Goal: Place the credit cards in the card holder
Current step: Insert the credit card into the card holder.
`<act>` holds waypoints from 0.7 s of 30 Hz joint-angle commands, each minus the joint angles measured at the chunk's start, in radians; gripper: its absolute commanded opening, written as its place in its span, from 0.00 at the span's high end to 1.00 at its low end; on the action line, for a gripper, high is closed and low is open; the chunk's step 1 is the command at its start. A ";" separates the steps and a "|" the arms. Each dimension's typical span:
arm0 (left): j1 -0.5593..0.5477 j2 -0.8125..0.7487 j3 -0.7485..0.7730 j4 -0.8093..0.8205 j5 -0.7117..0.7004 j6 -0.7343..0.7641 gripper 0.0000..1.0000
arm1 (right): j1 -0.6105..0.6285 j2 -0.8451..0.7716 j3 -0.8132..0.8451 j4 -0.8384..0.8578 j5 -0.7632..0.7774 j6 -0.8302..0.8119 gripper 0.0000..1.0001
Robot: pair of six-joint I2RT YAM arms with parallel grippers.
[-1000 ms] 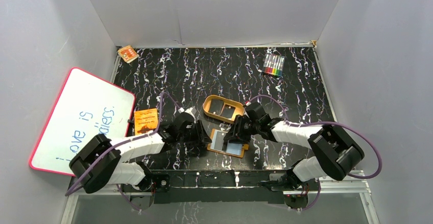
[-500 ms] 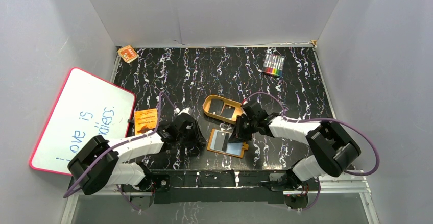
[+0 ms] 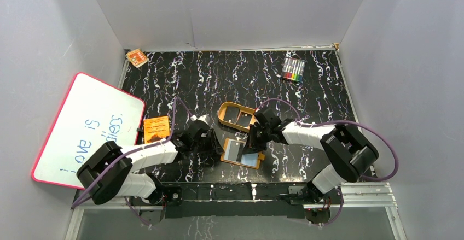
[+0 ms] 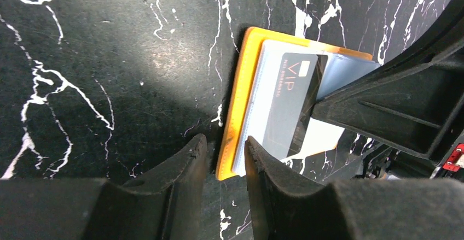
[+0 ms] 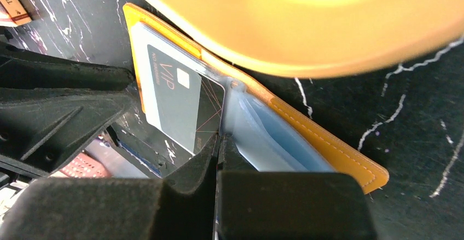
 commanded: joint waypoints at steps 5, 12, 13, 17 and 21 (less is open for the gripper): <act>-0.001 -0.005 -0.043 0.030 0.056 0.007 0.70 | 0.033 0.053 0.054 0.030 -0.003 0.006 0.95; -0.002 -0.042 -0.066 0.034 0.053 -0.004 0.71 | 0.052 0.090 0.075 0.079 -0.027 0.029 0.95; -0.002 -0.045 -0.068 0.035 0.055 -0.005 0.71 | 0.054 0.096 0.078 0.085 -0.032 0.032 0.95; -0.002 -0.047 -0.071 0.041 0.060 -0.006 0.71 | 0.061 0.116 0.099 0.098 -0.036 0.039 0.95; -0.002 -0.055 -0.074 0.040 0.060 -0.008 0.72 | 0.068 0.125 0.115 0.097 -0.035 0.038 0.95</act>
